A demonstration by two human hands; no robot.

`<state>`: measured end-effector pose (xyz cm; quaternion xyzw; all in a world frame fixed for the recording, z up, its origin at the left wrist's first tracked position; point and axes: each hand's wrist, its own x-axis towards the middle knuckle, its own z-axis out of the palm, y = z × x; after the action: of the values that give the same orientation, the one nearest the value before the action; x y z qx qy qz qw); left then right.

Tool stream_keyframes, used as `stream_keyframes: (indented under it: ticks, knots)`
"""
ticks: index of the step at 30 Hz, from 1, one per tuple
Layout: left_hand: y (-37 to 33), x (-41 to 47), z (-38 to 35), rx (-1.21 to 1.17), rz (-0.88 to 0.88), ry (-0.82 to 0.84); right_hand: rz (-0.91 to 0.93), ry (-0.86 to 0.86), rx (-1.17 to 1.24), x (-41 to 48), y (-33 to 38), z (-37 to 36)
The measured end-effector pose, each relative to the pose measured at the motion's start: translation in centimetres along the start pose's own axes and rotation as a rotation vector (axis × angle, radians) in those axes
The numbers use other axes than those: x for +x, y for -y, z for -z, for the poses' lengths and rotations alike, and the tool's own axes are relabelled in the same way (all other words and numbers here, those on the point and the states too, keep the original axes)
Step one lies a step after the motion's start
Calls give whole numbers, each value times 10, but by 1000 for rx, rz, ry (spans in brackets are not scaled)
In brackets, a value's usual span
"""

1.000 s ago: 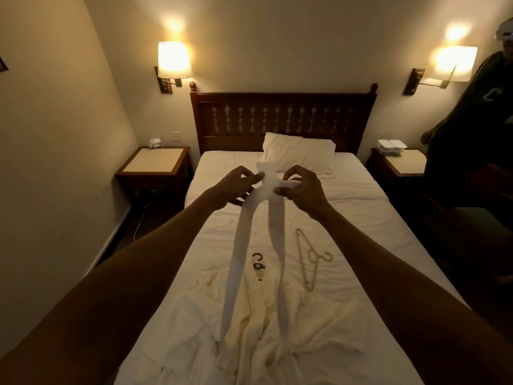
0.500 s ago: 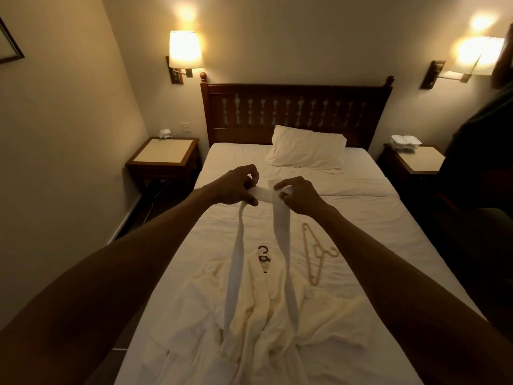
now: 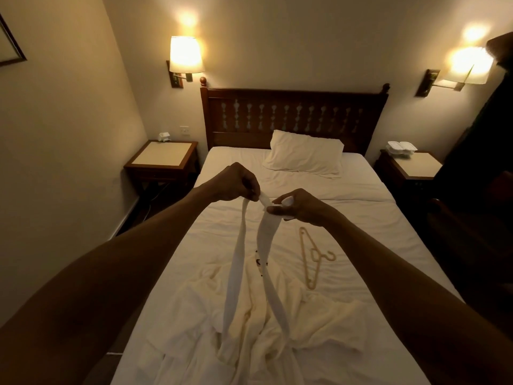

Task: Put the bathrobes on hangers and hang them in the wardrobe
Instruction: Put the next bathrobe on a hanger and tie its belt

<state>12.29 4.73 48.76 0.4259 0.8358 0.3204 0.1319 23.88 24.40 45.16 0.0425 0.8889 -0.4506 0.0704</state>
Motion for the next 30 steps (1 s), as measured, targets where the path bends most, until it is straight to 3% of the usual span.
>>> stream_keyframes:
  ticks: [6, 10, 12, 16, 22, 30]
  knots:
    - [-1, -2, -12, 45, -11, -38, -13, 10, -43, -1, -4, 2]
    - [1, -14, -29, 47, -22, -112, -23, 81, 114, -4, -7, 6]
    - [0, -18, -32, 54, 5, -2, -34, 99, 185, -6, -8, 6]
    - [-3, -24, -32, -164, 287, 197, -15, 138, 306, -12, -11, 2]
    - [-2, -34, -45, -131, 105, -23, 14, 106, 377, -16, -10, -2]
    - [26, -61, -37, -503, 378, 3, 3, -47, 433, -30, -41, -9]
